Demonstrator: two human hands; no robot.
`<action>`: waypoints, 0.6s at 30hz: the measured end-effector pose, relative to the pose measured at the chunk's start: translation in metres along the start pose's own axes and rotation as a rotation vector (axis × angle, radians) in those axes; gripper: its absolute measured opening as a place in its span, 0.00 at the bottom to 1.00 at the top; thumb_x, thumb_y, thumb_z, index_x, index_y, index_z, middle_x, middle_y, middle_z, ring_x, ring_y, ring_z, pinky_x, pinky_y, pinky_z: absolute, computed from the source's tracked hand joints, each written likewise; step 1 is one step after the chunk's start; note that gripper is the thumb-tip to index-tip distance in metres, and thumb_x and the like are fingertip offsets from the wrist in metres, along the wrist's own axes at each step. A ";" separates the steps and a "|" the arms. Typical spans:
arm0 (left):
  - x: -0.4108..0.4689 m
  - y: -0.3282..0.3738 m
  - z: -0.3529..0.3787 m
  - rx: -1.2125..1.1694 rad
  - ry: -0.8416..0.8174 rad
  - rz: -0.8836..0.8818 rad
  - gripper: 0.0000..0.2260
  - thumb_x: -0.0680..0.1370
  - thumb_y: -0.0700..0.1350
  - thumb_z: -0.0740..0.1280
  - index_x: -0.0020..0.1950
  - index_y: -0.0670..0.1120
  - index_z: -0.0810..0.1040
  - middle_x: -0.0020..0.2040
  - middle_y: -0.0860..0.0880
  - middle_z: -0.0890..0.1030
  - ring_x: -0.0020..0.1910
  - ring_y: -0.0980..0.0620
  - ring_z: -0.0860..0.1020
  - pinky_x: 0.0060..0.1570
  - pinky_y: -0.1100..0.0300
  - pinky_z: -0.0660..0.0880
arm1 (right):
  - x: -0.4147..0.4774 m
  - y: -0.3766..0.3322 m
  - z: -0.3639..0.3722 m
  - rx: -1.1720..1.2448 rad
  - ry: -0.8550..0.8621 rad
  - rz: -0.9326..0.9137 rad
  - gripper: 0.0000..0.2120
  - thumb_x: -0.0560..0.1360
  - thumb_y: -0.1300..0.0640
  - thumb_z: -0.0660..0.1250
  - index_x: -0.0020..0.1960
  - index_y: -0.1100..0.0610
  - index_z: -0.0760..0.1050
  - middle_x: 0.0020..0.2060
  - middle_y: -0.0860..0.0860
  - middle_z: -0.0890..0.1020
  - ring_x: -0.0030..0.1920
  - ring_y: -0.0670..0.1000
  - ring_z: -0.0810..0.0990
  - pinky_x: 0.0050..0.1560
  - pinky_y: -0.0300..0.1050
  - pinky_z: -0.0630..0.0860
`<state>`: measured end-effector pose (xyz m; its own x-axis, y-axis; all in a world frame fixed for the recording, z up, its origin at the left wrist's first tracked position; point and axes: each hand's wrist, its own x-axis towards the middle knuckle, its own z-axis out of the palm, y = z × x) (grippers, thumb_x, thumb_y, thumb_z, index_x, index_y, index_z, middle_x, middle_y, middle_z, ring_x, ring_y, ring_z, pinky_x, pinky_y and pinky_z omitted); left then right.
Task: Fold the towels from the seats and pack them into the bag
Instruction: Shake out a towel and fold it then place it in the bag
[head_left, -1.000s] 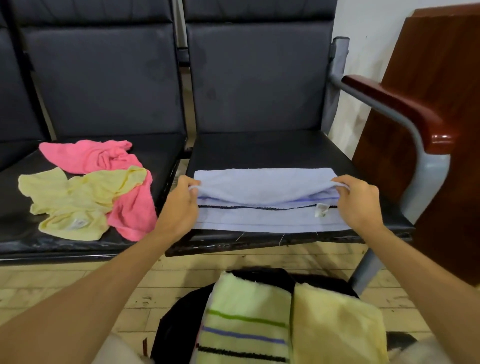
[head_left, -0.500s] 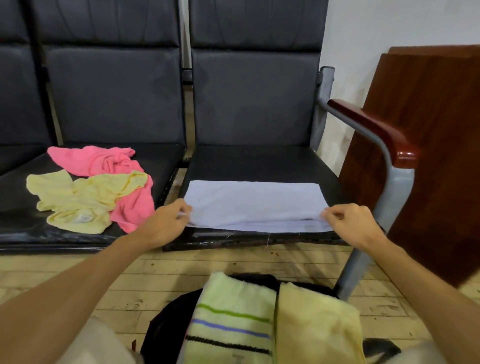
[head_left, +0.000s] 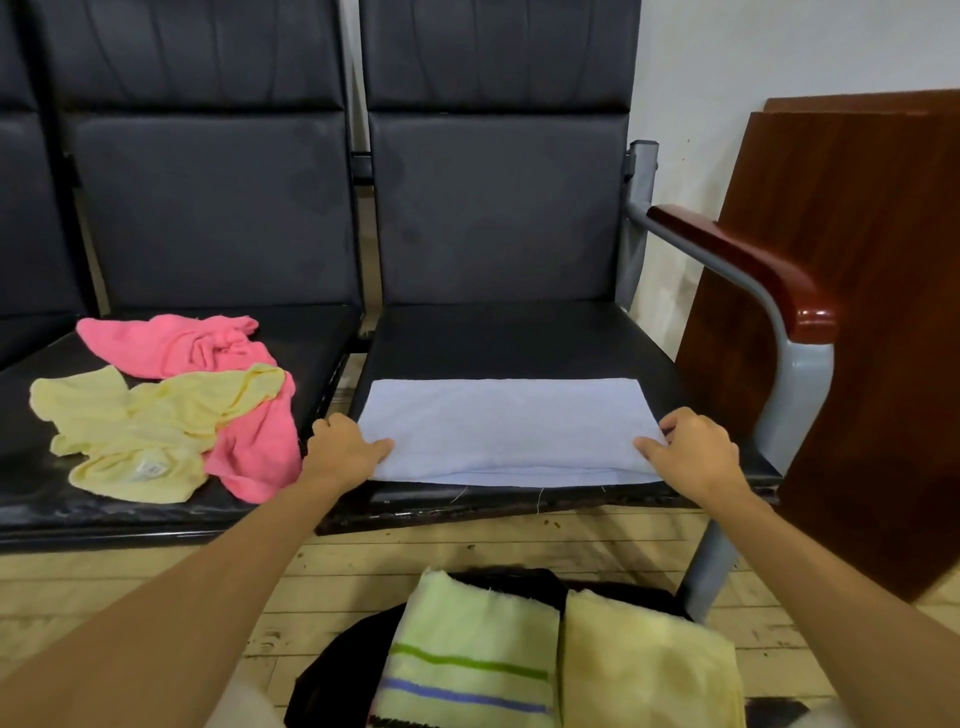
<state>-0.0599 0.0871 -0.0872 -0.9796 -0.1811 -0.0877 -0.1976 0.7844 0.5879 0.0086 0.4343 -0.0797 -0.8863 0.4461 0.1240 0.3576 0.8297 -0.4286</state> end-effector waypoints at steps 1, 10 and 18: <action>0.004 0.001 0.000 -0.039 -0.027 -0.047 0.27 0.73 0.52 0.72 0.64 0.37 0.71 0.61 0.39 0.74 0.59 0.40 0.74 0.60 0.48 0.72 | 0.002 -0.002 0.000 -0.045 0.006 0.033 0.15 0.77 0.46 0.67 0.49 0.59 0.74 0.42 0.53 0.79 0.46 0.54 0.78 0.56 0.53 0.73; -0.003 0.016 -0.005 -0.275 -0.124 -0.073 0.18 0.73 0.40 0.71 0.60 0.37 0.72 0.55 0.43 0.74 0.52 0.46 0.73 0.48 0.56 0.70 | 0.010 -0.020 0.002 -0.265 -0.099 0.139 0.23 0.79 0.38 0.57 0.37 0.56 0.70 0.34 0.51 0.76 0.42 0.53 0.74 0.63 0.55 0.64; -0.018 0.007 -0.042 -0.970 -0.320 -0.301 0.05 0.76 0.31 0.61 0.49 0.38 0.74 0.45 0.41 0.77 0.45 0.46 0.77 0.46 0.58 0.75 | 0.007 -0.031 0.006 0.320 -0.093 0.112 0.13 0.76 0.58 0.67 0.37 0.60 0.67 0.32 0.54 0.68 0.33 0.51 0.68 0.36 0.45 0.66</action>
<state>-0.0417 0.0706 -0.0478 -0.8877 -0.0141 -0.4602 -0.4567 -0.1000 0.8840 -0.0108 0.4097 -0.0707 -0.8749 0.4841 -0.0153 0.3571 0.6234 -0.6956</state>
